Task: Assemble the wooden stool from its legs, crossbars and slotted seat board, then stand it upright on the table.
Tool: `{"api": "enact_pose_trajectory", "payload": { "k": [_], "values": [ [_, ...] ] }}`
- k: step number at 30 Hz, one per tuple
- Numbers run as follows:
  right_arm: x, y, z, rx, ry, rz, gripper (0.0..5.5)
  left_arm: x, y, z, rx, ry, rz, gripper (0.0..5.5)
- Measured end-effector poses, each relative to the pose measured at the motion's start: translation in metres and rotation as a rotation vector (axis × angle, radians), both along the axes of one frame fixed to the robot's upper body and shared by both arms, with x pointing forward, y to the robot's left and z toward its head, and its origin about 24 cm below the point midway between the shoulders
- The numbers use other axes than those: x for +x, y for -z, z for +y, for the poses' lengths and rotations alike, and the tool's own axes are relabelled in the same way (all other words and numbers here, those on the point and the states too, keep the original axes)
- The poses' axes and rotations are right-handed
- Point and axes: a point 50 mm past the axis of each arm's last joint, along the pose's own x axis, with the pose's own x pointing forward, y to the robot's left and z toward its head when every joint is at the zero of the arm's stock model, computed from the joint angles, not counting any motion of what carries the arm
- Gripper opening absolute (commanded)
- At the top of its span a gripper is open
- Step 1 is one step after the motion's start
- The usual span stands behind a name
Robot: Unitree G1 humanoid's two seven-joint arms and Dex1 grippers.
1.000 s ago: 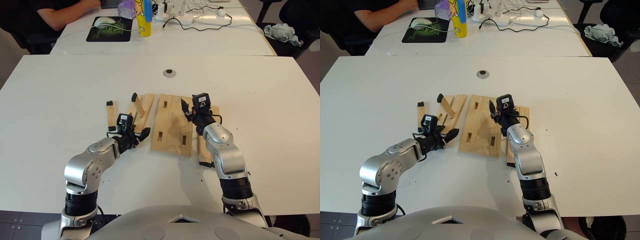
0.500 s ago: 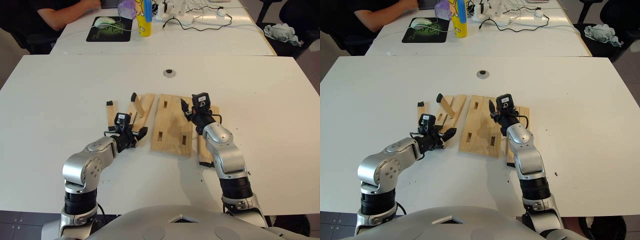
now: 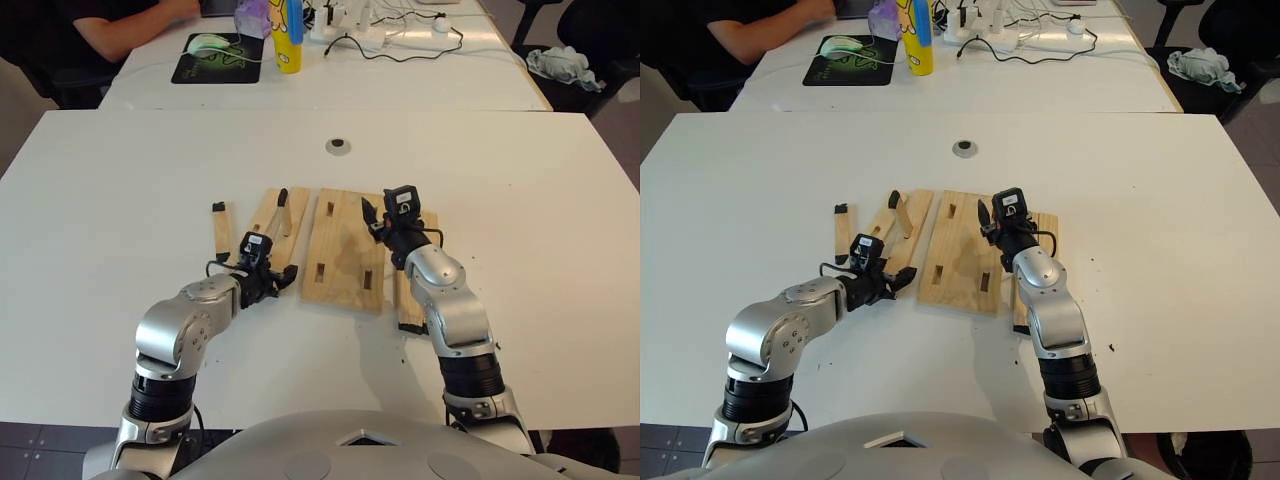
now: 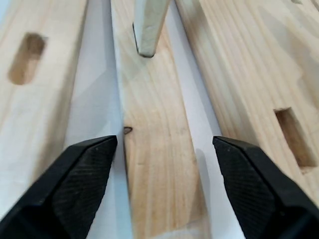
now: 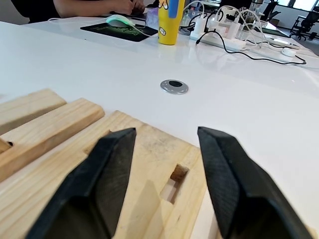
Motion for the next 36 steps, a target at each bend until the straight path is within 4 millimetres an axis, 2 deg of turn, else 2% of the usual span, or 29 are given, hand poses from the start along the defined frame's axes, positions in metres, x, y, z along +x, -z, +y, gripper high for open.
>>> {"api": "enact_pose_trajectory", "payload": {
  "k": [8,19,25,29,34,36],
  "values": [
    [0.0,0.0,0.003,0.014,0.003,-0.001,2.29,0.008,-0.003,0.002,0.048,0.001,0.029,3.58],
    [0.001,0.001,0.002,0.014,0.015,0.0,2.29,0.01,0.0,0.004,0.076,0.036,0.03,2.08],
    [0.004,0.001,-0.002,0.019,0.031,0.001,2.29,0.012,0.002,0.004,0.073,0.032,-0.004,2.06],
    [0.008,-0.003,-0.008,0.129,0.059,0.002,2.29,0.019,0.001,0.003,0.008,-0.015,-0.054,2.06],
    [0.015,-0.01,-0.015,0.291,0.033,0.007,2.29,0.037,-0.026,0.0,-0.11,0.003,-0.223,2.06],
    [0.015,-0.016,-0.016,0.417,-0.035,0.015,2.52,0.045,-0.04,-0.002,-0.159,0.054,-0.28,2.06]
  ]
}}
